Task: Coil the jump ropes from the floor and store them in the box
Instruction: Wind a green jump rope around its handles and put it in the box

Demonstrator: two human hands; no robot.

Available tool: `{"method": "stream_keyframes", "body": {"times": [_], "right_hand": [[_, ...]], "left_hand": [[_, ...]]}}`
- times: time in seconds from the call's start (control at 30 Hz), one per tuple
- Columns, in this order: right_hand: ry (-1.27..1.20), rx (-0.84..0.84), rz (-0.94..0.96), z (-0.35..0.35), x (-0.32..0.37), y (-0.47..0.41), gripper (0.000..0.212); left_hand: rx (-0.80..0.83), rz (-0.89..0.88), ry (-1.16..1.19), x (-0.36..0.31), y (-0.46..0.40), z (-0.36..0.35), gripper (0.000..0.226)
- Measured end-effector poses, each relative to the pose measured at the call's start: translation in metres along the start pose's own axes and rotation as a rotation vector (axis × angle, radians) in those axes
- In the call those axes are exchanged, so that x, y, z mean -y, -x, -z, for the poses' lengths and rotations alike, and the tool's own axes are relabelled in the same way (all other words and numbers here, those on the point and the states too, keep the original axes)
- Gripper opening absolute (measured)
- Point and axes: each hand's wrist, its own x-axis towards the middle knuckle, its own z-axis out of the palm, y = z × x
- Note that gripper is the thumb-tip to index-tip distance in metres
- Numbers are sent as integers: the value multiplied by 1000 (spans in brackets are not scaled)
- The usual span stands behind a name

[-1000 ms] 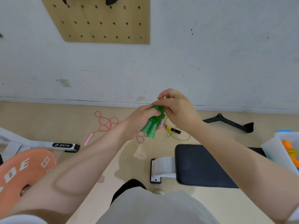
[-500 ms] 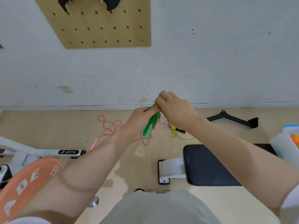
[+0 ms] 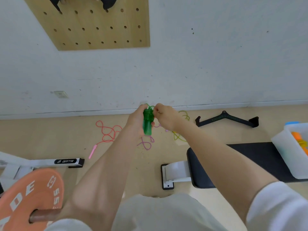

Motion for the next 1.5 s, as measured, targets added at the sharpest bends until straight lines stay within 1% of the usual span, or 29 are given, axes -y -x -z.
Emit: {"method": "stream_keyframes", "body": {"times": [0.13,0.2,0.23,0.3,0.37,0.43,0.5,0.57,0.6,0.63,0.7,0.73,0.77,0.83,0.87,0.97,1.0,1.07,1.1,1.2,1.23,1.3,1.37,1.43,1.5], "right_hand": [[-153,-40,-40,-21,-8,8,18],[-213,-78,-47,-30,-14,11,16],[-284,-109,-53,-33,-16,12,16],[-451,-179,-67,-31,-22,15,17],[-505,-207,-85,-22,-31,15,20],[-437,-234,-99,-10,-39,13,17],[-275,-276,-112,1,-48,12,10],[-139,-293,-161,7,-60,12,16],[-157,-267,-186,10,-68,14,19],[-225,-230,-200,12,-78,17,21],[-438,-151,-231,20,-102,24,23],[-543,-139,-250,26,-114,29,27],[-645,-145,-265,33,-128,34,32],[-767,-202,-291,53,-159,46,41],[-776,-238,-303,66,-177,53,42],[-789,-266,-332,115,-237,77,22],[-798,-260,-351,133,-260,85,23],[-796,-275,-403,168,-308,104,34],[-776,-299,-429,183,-331,113,37],[-673,-417,-533,224,-397,137,35],[-642,-438,-566,235,-417,144,34],[-597,-474,-624,252,-464,159,26],[-529,-517,-683,266,-511,172,17],[-424,-561,-742,273,-559,185,21],[-280,-515,-814,274,-603,195,38]], "left_hand": [[-4,76,-50,8,-9,10,16],[14,115,-24,14,-10,12,19],[24,119,3,16,-10,11,20],[59,69,15,16,-8,6,22],[82,-22,-87,15,-8,0,23],[108,-113,-243,17,-8,-9,21],[119,-233,-435,25,-9,-24,20],[126,-361,-599,36,-9,-42,22],[145,-386,-635,43,-9,-53,23],[187,-376,-638,49,-10,-63,27],[298,-264,-595,63,-14,-86,46],[354,-196,-554,70,-15,-98,52],[404,-151,-515,76,-16,-111,52],[467,-146,-490,89,-15,-144,45],[491,-145,-483,96,-16,-163,43],[506,-73,-479,114,-18,-231,37],[495,-39,-496,122,-21,-255,39],[489,-5,-566,141,-29,-303,44],[505,-16,-622,153,-32,-327,46],[555,-83,-825,197,-40,-403,47],[569,-78,-867,215,-41,-428,47],[573,-25,-888,246,-42,-474,44],[546,28,-870,273,-53,-511,37],[500,78,-914,300,-74,-537,33],[446,136,-975,322,-94,-551,36]]}}
